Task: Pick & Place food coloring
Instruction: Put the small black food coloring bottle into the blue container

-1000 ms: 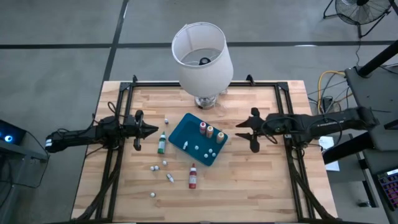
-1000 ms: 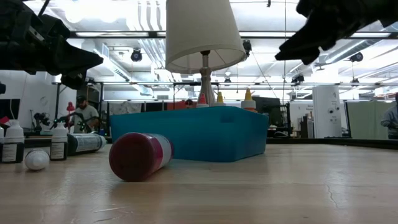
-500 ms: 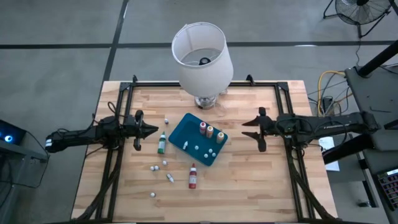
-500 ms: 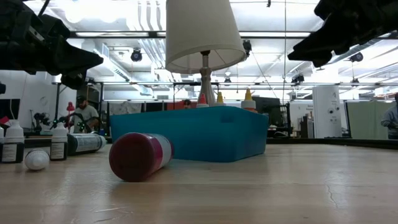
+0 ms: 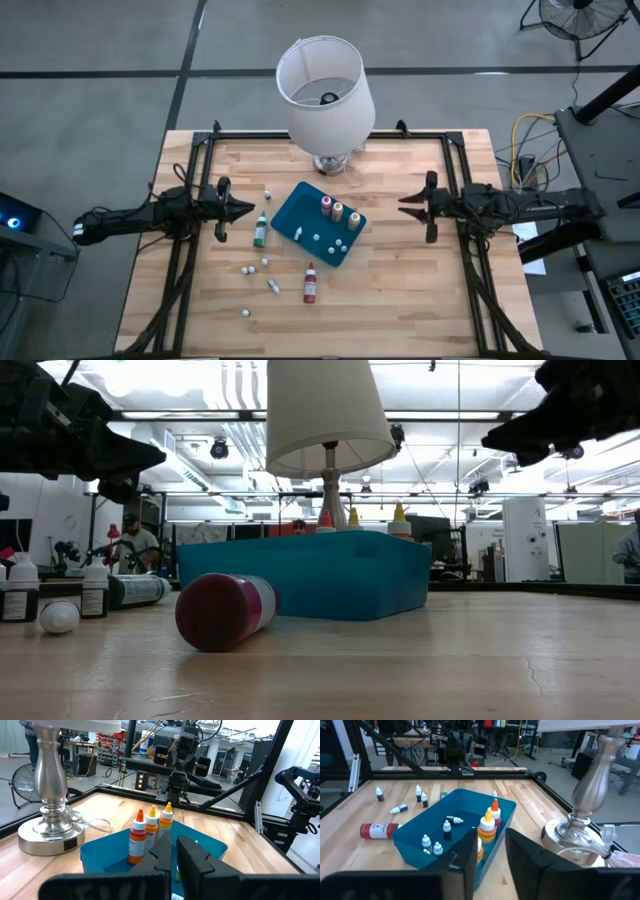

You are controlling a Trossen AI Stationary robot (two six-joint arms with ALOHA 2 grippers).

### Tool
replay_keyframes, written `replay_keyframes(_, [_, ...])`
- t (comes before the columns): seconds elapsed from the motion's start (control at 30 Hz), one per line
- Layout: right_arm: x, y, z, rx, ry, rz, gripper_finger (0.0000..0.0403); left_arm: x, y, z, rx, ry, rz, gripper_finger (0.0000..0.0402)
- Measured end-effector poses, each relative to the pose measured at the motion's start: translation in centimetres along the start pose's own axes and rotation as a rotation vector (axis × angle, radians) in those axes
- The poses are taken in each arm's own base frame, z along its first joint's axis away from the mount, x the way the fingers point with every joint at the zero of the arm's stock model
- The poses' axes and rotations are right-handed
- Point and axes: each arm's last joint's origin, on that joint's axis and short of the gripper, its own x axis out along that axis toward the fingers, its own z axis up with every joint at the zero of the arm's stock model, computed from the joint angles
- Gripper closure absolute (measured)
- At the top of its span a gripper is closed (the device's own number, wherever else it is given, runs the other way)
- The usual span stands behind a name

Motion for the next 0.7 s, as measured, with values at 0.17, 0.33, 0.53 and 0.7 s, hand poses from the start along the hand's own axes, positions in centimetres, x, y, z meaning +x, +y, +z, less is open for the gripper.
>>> replay_keyframes(0.17, [-0.6,-0.1,-1.1,0.011,-0.054,0.000,0.0359,0.0,0.0,0.0,0.000,0.000,0.000,0.0402])
replay_keyframes(0.33, [-1.0,-0.2,-1.9,0.018,-0.088,0.001,0.0389,0.0,0.0,0.0,0.000,0.000,0.000,0.0402])
replay_keyframes(0.53, [-1.4,-0.3,-2.9,0.029,-0.134,0.002,0.0394,0.0,0.0,0.0,0.000,0.000,0.000,0.0402])
replay_keyframes(0.7, [-1.7,-0.3,-3.3,0.034,-0.172,0.003,0.0395,0.0,0.0,0.0,0.000,0.000,0.000,0.0402])
